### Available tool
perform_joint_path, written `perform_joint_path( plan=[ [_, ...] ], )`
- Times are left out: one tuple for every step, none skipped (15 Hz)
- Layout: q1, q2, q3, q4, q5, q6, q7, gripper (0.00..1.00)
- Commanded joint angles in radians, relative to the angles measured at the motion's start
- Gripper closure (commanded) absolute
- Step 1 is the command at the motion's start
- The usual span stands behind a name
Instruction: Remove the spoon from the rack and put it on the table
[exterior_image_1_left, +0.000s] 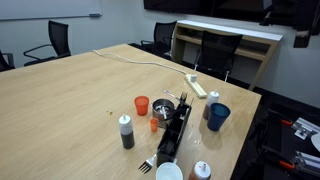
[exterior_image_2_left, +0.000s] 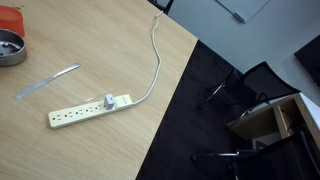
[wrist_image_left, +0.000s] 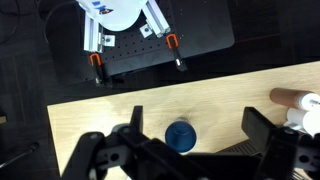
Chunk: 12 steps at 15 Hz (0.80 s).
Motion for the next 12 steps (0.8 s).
perform_joint_path(
  plan=[
    [-0.005,0.022,-0.001,-0.002,-0.028,0.019,0.029,0.0],
    [-0.01,0.025,-0.004,-0.012,-0.035,0.046,0.038,0.0],
    [-0.012,0.032,-0.014,-0.023,-0.03,0.08,0.042,0.0],
    [-0.013,0.044,-0.028,-0.033,-0.013,0.12,0.047,0.0],
    [-0.015,0.058,-0.038,-0.046,-0.004,0.166,0.054,0.0],
    [-0.015,0.076,-0.051,-0.053,0.011,0.2,0.055,0.0],
    [-0.014,0.094,-0.062,-0.064,0.023,0.245,0.057,0.0],
    [-0.014,0.114,-0.073,-0.076,0.041,0.284,0.063,0.0],
    [-0.012,0.134,-0.084,-0.086,0.061,0.315,0.065,0.0],
    [-0.01,0.156,-0.094,-0.1,0.084,0.35,0.068,0.0],
    [-0.011,0.175,-0.099,-0.115,0.1,0.395,0.078,0.0],
    [-0.009,0.197,-0.102,-0.122,0.113,0.432,0.082,0.0]
  ],
)
